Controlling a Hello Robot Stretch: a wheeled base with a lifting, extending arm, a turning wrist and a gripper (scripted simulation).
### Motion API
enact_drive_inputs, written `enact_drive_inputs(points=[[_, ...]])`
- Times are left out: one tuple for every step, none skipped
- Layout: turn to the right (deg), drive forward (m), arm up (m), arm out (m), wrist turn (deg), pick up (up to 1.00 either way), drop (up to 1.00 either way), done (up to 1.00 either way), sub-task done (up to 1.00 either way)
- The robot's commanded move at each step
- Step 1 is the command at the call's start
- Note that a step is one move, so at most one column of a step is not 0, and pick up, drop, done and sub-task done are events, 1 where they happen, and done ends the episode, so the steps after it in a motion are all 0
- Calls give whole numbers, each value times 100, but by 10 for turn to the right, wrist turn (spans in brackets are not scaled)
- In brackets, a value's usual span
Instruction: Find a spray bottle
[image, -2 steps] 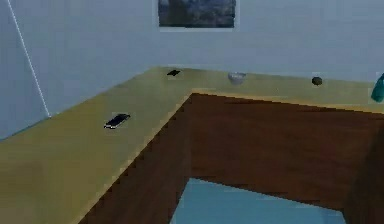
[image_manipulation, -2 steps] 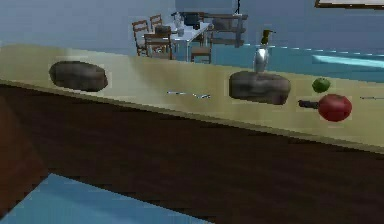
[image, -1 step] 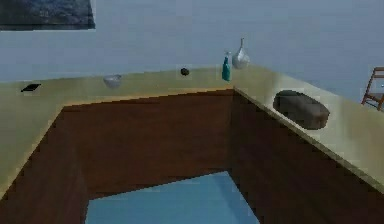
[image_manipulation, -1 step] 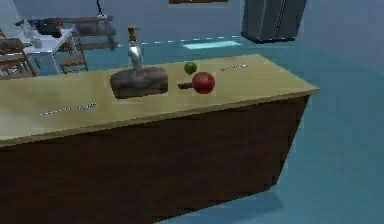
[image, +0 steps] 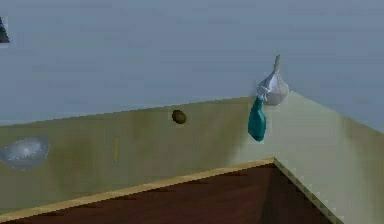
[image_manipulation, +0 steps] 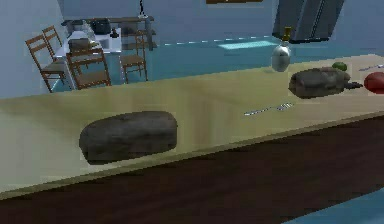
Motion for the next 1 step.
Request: enact_drive_inputs(points=[[180, 0, 0, 0, 0, 0, 0, 0, 0]])
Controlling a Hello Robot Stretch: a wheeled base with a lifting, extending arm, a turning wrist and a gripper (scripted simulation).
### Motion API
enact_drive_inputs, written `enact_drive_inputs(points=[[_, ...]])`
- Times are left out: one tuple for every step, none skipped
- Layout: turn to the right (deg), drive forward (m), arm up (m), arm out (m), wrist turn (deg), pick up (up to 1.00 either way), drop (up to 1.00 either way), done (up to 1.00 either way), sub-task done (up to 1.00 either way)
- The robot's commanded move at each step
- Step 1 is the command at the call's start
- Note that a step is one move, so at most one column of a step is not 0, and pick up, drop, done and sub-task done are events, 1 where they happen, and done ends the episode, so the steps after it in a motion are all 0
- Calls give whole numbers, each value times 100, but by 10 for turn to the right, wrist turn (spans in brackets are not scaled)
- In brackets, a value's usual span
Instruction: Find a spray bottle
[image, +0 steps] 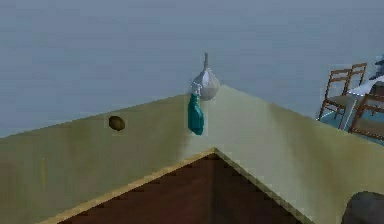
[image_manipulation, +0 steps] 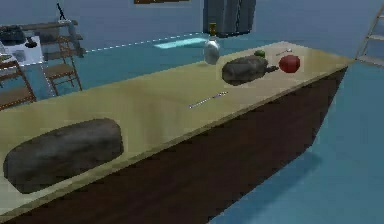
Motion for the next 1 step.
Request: enact_drive_inputs(points=[[0, 0, 0, 0, 0, 0, 0, 100, 0]])
